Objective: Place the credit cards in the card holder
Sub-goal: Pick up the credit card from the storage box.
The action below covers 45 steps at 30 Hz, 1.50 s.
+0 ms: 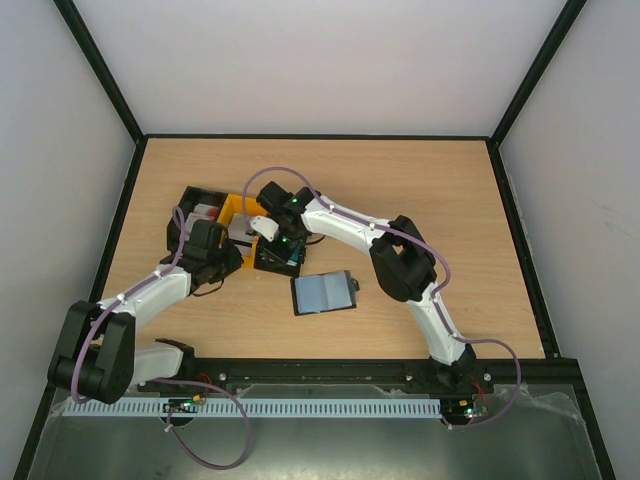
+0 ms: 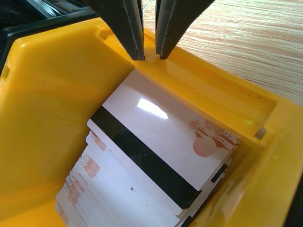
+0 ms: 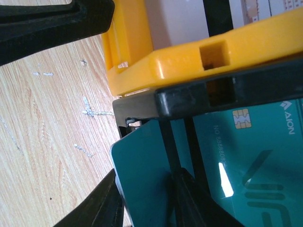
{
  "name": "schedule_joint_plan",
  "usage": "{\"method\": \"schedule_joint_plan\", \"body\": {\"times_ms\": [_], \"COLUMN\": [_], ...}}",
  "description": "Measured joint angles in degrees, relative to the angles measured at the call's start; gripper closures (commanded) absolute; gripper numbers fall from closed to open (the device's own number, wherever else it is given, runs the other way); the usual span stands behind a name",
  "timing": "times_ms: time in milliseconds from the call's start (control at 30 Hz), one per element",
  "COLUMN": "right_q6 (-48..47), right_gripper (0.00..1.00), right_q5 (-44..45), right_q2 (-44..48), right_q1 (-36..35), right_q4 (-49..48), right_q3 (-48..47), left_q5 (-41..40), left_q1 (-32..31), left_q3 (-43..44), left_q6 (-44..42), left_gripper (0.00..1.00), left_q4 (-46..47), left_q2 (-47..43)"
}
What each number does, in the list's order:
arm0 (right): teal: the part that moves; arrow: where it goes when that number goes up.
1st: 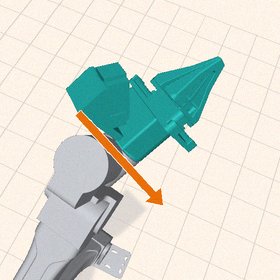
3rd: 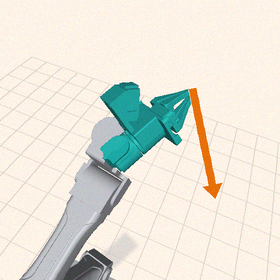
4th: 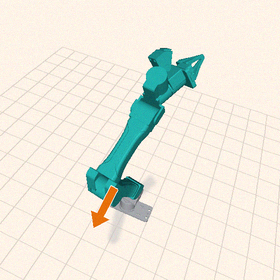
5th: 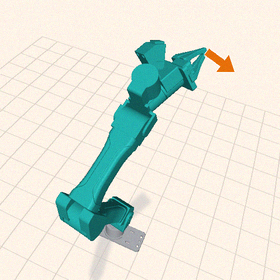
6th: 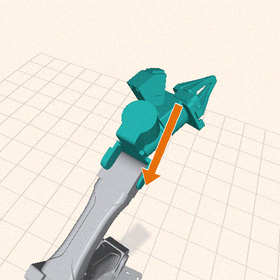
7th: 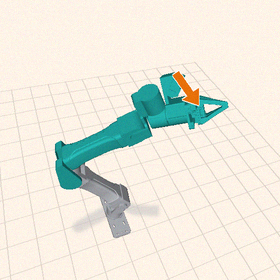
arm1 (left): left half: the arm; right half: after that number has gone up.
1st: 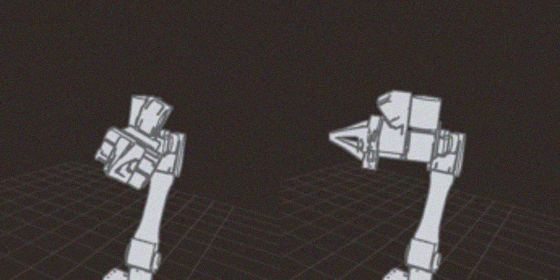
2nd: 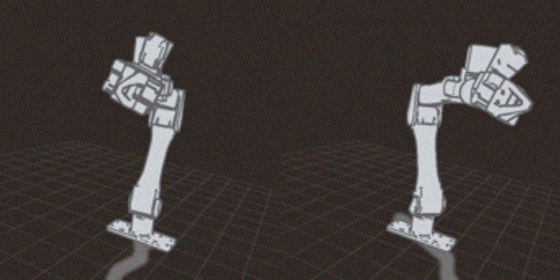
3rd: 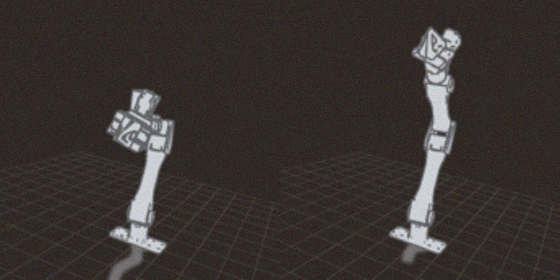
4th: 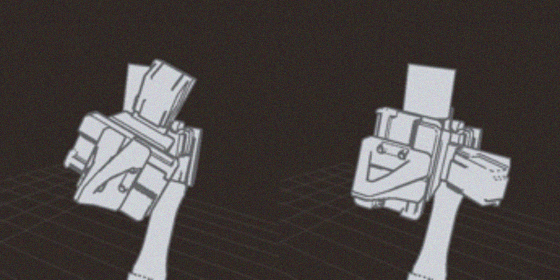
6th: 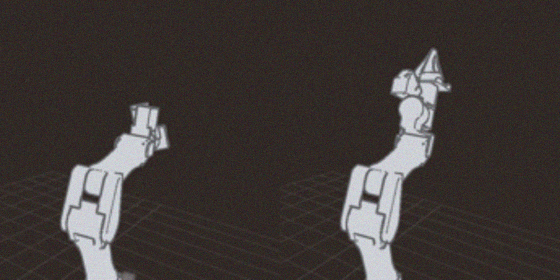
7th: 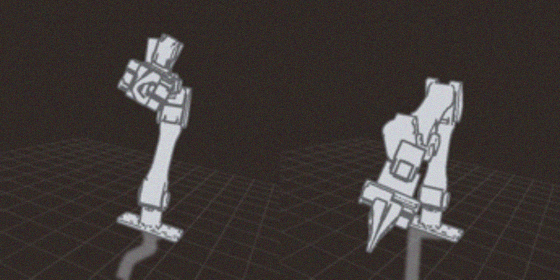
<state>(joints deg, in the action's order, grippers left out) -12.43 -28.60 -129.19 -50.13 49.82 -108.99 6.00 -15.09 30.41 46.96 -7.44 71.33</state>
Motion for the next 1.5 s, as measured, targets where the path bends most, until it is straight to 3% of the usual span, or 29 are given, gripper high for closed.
{"method": "schedule_joint_plan", "body": {"times_ms": [1100, 1233, 1500], "right_q6": [0.1, 0.4, 1.2], "right_gripper": [0.70, 0.73, 0.89], "right_q5": [-0.9, -1.0, -0.9], "right_q2": [1.0, 1.7, 2.1], "right_q1": [0.1, 0.1, 0.2], "right_q4": [0.0, 0.0, 0.0], "right_q3": [0.7, 0.9, 0.9], "left_q5": [0.0, 0.0, 0.0], "left_q1": [0.0, 0.0, 0.0], "left_q3": [-0.3, -0.3, -0.3], "left_q6": [0.0, 0.0, 0.0], "left_gripper": [0.89, 0.89, 0.89], "left_q4": [0.5, 0.5, 0.5], "left_q2": [-0.1, -0.1, -0.1]}}
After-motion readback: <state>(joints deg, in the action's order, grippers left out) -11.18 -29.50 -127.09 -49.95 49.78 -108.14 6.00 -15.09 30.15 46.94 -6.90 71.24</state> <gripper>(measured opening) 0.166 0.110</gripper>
